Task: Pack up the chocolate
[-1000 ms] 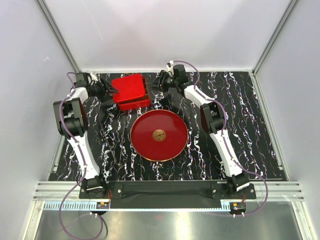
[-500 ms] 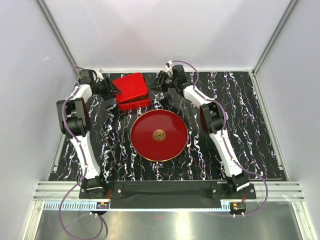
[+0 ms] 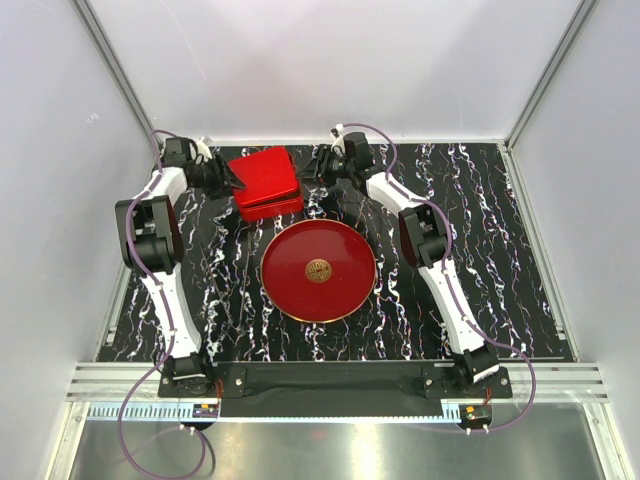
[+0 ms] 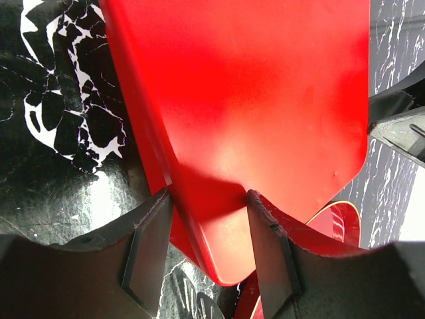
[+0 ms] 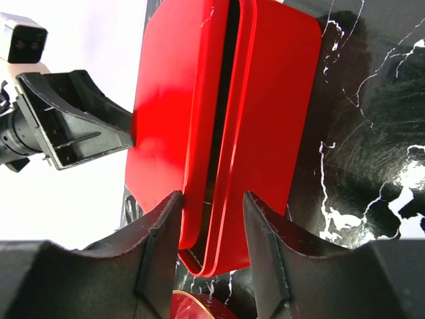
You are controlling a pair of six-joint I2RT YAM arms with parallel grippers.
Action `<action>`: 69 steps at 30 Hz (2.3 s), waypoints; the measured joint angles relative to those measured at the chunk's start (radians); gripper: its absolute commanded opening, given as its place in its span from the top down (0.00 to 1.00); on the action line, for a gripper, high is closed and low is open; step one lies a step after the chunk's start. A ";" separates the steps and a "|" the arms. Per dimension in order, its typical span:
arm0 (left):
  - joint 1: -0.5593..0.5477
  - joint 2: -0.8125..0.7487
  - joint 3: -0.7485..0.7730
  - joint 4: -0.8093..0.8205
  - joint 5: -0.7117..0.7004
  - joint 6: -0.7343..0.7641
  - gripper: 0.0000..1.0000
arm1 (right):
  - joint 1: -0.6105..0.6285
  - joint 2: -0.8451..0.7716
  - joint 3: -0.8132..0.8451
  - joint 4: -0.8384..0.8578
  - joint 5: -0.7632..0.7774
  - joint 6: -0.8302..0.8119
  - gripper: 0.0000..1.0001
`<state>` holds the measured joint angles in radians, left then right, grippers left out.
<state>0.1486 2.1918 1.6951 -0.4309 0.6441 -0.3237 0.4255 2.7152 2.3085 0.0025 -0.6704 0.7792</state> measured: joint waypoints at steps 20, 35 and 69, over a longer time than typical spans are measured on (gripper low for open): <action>-0.035 -0.010 0.068 -0.132 -0.083 0.099 0.43 | 0.015 -0.074 -0.137 0.003 0.008 -0.063 0.48; -0.034 -0.010 0.106 -0.174 -0.100 0.091 0.38 | 0.018 -0.077 -0.135 -0.003 0.008 -0.070 0.45; -0.032 0.018 0.156 -0.215 -0.142 0.063 0.65 | 0.018 -0.077 -0.108 -0.056 0.019 -0.094 0.45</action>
<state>0.1169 2.2097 1.8511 -0.6456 0.5022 -0.2611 0.4435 2.6377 2.2009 -0.0536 -0.6514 0.6849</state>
